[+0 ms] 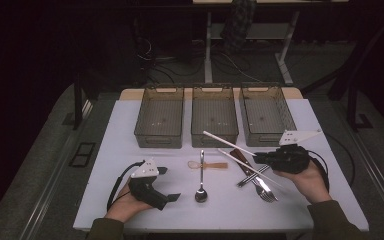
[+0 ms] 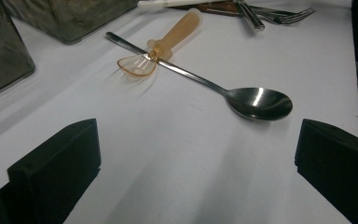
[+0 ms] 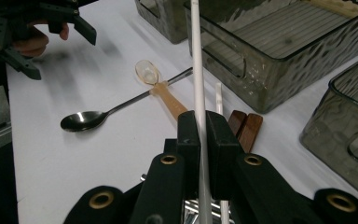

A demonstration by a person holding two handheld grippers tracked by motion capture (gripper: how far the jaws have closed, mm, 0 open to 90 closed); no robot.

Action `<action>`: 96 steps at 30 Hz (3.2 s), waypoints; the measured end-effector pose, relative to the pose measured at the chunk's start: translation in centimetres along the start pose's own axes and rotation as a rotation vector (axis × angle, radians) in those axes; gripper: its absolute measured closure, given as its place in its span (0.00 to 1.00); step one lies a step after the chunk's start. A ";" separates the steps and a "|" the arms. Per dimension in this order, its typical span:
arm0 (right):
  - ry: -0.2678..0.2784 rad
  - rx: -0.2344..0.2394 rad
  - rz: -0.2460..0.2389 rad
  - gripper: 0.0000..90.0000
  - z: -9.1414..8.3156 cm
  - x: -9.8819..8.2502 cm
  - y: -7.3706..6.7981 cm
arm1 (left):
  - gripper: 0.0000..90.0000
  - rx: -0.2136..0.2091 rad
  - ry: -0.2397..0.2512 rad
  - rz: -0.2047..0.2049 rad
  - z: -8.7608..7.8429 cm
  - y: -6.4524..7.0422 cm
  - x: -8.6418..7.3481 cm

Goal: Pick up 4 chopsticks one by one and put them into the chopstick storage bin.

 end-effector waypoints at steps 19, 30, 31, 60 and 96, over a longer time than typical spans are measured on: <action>0.021 -0.011 0.004 0.95 1.7 3.4 0.3 | 0.00 -0.001 0.007 -0.001 -0.1 0.1 0.1; 0.018 -0.018 0.009 0.95 3.1 6.0 0.5 | 0.00 -0.004 0.010 0.003 -0.1 0.2 0.2; 0.019 -0.022 0.010 0.95 3.4 6.4 0.6 | 0.00 -0.005 0.012 0.001 -0.1 0.2 0.2; -0.029 -0.050 0.047 0.95 8.1 12.7 1.7 | 0.00 -0.017 0.020 0.009 -0.3 0.3 0.3; -0.111 -0.111 0.084 0.95 16.6 20.1 1.7 | 0.00 -0.029 0.033 0.014 -0.4 0.5 0.4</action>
Point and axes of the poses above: each handheld gripper's, and its own axes: z roughly forward along the jaws, x roughly out of its top, y roughly to its right, the point moved 6 cm from there along z, roughly forward along the jaws, and after that the axes turned 8 degrees about -y, right-handed, at the moved point
